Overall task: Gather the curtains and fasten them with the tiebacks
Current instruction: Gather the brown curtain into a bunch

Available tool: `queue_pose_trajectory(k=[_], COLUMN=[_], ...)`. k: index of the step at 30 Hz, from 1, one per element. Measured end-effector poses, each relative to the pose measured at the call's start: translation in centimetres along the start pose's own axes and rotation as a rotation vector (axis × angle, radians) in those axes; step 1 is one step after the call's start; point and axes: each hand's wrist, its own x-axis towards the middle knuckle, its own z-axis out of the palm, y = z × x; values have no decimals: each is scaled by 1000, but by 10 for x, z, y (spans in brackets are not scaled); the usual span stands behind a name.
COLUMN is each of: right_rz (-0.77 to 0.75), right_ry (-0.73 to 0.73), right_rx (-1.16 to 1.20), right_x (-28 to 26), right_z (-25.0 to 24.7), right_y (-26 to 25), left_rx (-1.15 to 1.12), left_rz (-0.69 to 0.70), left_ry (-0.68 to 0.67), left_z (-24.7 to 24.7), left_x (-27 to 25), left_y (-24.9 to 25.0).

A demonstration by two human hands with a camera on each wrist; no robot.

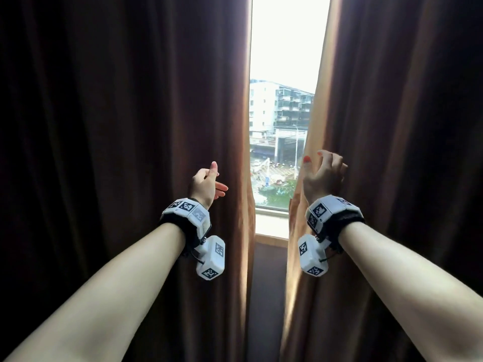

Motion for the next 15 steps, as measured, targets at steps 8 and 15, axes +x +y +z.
queue_pose_trajectory(k=[8, 15], right_rz=[41, -82], right_ry=[136, 196], right_rx=[-164, -352], right_x=[10, 36], right_z=[-19, -20], right_y=[42, 82], left_rx=[4, 82], left_rz=[57, 80], left_ry=[-116, -277], left_z=[61, 123], left_x=[14, 32], left_y=[-12, -20])
